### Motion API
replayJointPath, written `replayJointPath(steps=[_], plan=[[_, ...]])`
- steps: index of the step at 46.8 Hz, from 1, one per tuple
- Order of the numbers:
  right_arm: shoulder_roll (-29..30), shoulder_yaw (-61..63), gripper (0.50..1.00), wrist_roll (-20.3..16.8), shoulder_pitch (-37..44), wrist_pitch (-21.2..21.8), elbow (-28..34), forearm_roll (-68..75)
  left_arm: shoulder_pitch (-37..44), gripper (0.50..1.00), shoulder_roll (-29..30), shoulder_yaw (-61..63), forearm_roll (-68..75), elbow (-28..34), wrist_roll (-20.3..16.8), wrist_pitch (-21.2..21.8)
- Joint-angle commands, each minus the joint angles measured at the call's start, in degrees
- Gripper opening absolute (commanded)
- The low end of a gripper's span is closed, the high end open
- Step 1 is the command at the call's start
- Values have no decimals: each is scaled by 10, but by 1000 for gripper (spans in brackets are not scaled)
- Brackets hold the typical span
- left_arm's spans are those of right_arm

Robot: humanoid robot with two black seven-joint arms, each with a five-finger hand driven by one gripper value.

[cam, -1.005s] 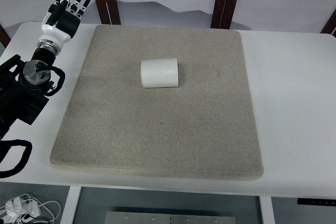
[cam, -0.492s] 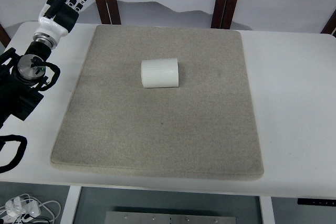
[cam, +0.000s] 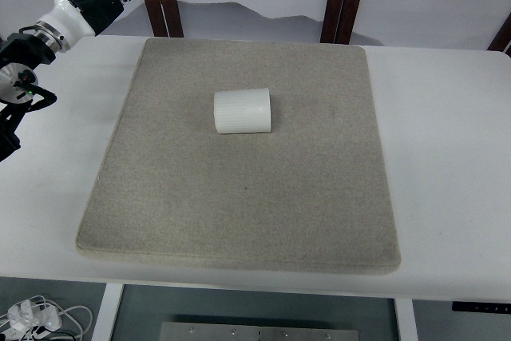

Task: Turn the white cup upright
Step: 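Reach the left hand over the white cup lying on its side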

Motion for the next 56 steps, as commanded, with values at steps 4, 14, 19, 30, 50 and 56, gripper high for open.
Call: replayJointPath(steps=[4,14,19,30,50,56], plan=[[0,0,952,0,0,0,0,0,-4,994,39,4,113,-68,1,0],[0,0,952,0,0,0,0,0,-6,994,76,5,287,-170,0,-7],[0,0,952,0,0,0,0,0,-9,994,81,22,356,-207,2,-1],[0,0,952,0,0,0,0,0,-47,986,79,84,472,-241,27,15],[0,0,952,0,0,0,0,0,-75,986,77,124,511,-333,197,14],[0,0,952,0,0,0,0,0,-92,986,74,141,537,-334,203,15]])
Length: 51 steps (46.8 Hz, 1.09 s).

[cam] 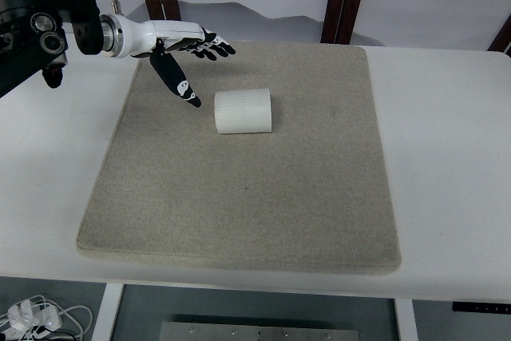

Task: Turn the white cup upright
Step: 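Reach the left hand over the white cup lying on its side, then close the left hand fingers around the white cup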

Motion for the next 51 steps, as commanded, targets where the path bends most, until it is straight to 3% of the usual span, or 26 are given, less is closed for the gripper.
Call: replayJointPath(steps=[1,30,51], plan=[[0,0,952,0,0,0,0,0,-6,986,-1,5,10,-1,7,1],[0,0,952,0,0,0,0,0,-3,986,-86,29,52,32,35,11],[0,0,952,0,0,0,0,0,-3,984,-137,61,53,84,34,68]])
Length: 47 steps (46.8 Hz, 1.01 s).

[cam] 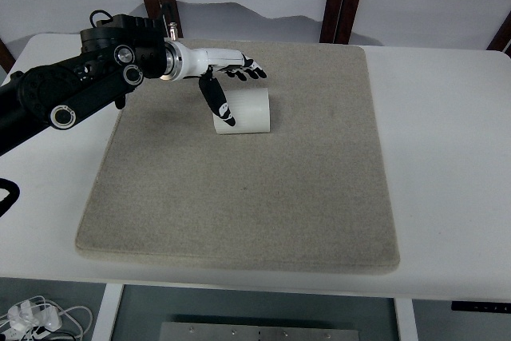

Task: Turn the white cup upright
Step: 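Close the left hand fingers around the white cup, then lift the white cup with the left hand, rotating it upright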

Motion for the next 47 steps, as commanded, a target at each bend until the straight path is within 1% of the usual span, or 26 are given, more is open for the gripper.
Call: replayJointPath(steps=[1,18,21,24,29,31,32,36,37,39,43,45,47], plan=[[0,0,952,0,0,0,0,0,0,984,-7,9,0,7,0,6],[0,0,952,0,0,0,0,0,0,984,-30,27,1,28,1,20],[0,0,952,0,0,0,0,0,0,979,-30,28,1,28,1,20],[0,0,952,0,0,0,0,0,0,960,-30,28,2,29,1,20],[0,0,952,0,0,0,0,0,0,902,-30,29,1,28,1,25],[0,0,952,0,0,0,0,0,0,887,-30,29,2,28,1,26],[0,0,952,0,0,0,0,0,0,870,-30,30,2,29,1,27],[0,0,952,0,0,0,0,0,0,834,-29,30,1,29,1,27],[0,0,952,0,0,0,0,0,0,814,-29,31,2,30,1,27],[0,0,952,0,0,0,0,0,0,761,-29,31,1,30,1,27],[0,0,952,0,0,0,0,0,1,630,-29,31,1,31,1,27],[0,0,952,0,0,0,0,0,1,583,-29,31,1,31,1,27],[0,0,952,0,0,0,0,0,2,551,-29,31,1,30,1,27]])
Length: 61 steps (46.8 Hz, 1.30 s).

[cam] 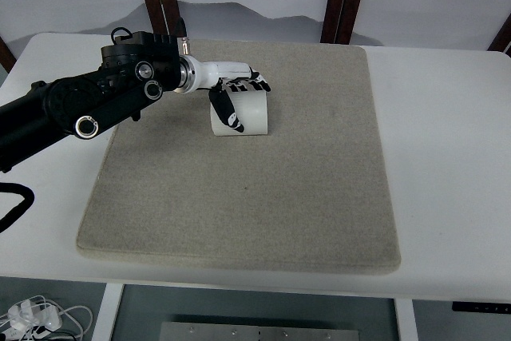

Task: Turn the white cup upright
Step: 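Lift the white cup with the left hand, rotating it upright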

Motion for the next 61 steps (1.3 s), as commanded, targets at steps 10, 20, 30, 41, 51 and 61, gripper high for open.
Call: replayJointPath(steps=[10,20,30,41,51,61], plan=[[0,0,952,0,0,0,0,0,-1,500,3,-10,-13,-2,-3,14],[0,0,952,0,0,0,0,0,-2,500,23,-44,-76,-1,-14,6],[0,0,952,0,0,0,0,0,-1,500,38,-74,-228,49,-67,-1],[0,0,952,0,0,0,0,0,1,500,67,-76,-343,86,-166,-50],[0,0,952,0,0,0,0,0,12,500,65,-76,-378,181,-275,-84],[0,0,952,0,0,0,0,0,39,500,60,-74,-427,256,-371,-129]])
